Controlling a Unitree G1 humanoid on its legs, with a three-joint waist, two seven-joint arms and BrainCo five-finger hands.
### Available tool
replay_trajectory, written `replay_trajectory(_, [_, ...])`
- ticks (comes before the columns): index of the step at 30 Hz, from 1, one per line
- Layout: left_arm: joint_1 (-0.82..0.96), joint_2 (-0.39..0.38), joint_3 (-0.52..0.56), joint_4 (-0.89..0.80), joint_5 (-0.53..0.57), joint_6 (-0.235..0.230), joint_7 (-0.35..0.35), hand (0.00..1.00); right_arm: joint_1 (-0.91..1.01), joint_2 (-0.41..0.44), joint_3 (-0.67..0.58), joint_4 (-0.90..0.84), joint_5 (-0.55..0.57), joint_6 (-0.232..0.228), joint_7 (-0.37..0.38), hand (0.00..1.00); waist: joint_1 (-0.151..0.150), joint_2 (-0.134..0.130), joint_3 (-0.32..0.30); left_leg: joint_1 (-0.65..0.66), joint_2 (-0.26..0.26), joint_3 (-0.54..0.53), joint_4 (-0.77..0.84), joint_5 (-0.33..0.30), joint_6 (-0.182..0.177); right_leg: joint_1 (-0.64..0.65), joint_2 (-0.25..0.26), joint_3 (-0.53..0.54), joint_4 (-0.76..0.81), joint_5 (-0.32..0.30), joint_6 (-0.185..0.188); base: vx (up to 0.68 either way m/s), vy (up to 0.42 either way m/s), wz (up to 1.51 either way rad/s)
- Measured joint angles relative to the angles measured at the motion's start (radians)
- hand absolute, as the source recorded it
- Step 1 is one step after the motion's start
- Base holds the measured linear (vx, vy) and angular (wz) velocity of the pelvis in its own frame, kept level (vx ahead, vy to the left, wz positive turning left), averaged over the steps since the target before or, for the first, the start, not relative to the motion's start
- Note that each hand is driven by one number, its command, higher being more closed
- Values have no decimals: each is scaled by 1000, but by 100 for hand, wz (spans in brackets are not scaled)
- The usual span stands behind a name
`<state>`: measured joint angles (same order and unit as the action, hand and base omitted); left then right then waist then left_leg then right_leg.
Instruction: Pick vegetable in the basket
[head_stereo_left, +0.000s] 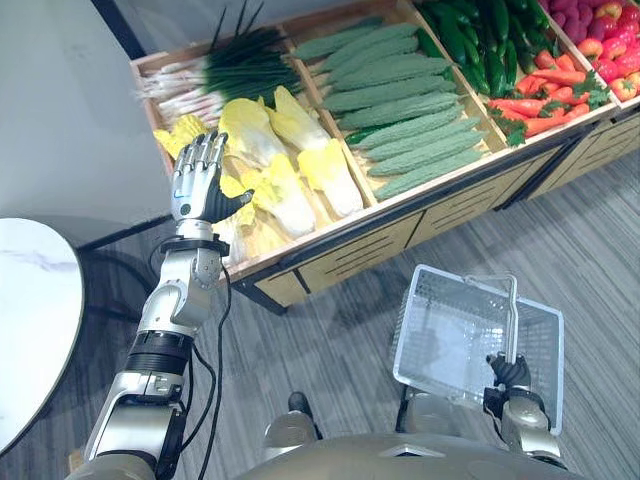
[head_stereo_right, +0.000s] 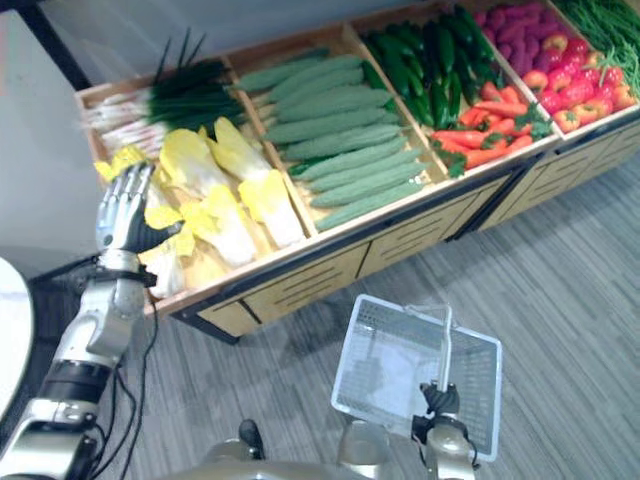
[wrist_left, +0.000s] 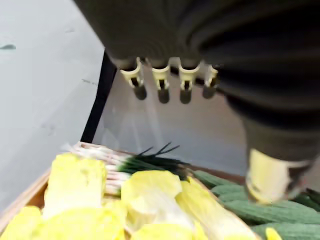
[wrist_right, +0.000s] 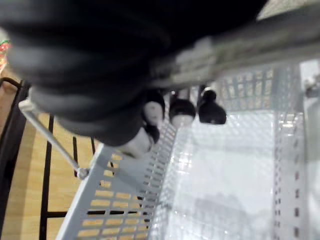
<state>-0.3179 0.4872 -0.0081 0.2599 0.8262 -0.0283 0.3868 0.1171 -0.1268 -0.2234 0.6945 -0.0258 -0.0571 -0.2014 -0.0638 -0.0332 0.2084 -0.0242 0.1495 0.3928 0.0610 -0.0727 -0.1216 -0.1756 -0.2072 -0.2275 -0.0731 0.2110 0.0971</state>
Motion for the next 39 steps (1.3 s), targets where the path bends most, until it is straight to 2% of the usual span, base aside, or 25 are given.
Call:
replay_trajectory(5, [-32, 0, 2, 6, 0, 4, 0, 0, -34, 0, 0, -8, 0, -2, -5, 100, -7, -2, 47, -58, 11, 22, 52, -23, 0, -62, 4, 31, 18, 4, -6, -15, -12, -15])
replay_trajectory(14, [-151, 4, 0, 159, -9, 23, 0, 0, -73, -1, 2, -53, 1, -8, -34, 100, -16, 7, 137, -120, 31, 43, 106, -49, -1, -126, 21, 63, 24, 10, -14, -4, -16, -9])
replay_trajectory(19, [-238, 90, -43, 217, -15, 23, -2, 0, -87, -1, 28, -110, 2, -15, -40, 100, -14, 6, 178, -165, 43, 48, 144, -64, -1, -166, 24, 75, 37, 12, -17, -17, -8, -4])
replay_trajectory(20, [-261, 106, -49, 240, -14, 25, -12, 100, -91, -3, 40, -129, 2, -17, -41, 100, -16, 4, 198, -172, 44, 49, 154, -67, 1, -171, 24, 77, 38, 14, -19, -40, -16, -8])
replay_trajectory(23, [-298, 149, -78, 279, -8, 25, -26, 100, -102, -2, 47, -160, 2, -25, -41, 100, -26, 0, 221, -200, 49, 55, 173, -73, 3, -194, 25, 82, 38, 20, -21, -39, -13, -5])
replay_trajectory(25, [-334, 190, -113, 282, 26, 24, -28, 100, -105, -3, 47, -184, 4, -32, -41, 100, -23, -1, 249, -210, 58, 65, 193, -82, 2, -202, 31, 93, 37, 25, -25, -13, -13, -12])
replay_trajectory(28, [-406, 251, -197, 274, 94, 6, -40, 100, -102, -3, 47, -223, 25, -38, -40, 100, -19, 1, 254, -241, 67, 71, 213, -90, 1, -232, 34, 101, 38, 30, -24, -22, -21, -7])
replay_trajectory(32, [-491, 262, -280, 271, 149, -7, -73, 100, -65, -3, 56, -287, 64, -40, -35, 100, 3, 2, 254, -255, 88, 92, 241, -106, -2, -243, 48, 108, 39, 33, -24, -2, -20, -11])
replay_trajectory(39, [-544, 285, -392, 251, 180, -15, -80, 100, -27, -5, 62, -327, 94, -62, -27, 100, 8, 9, 250, -230, 95, 98, 239, -106, -2, -218, 50, 103, 40, 33, -24, 2, -3, 0])
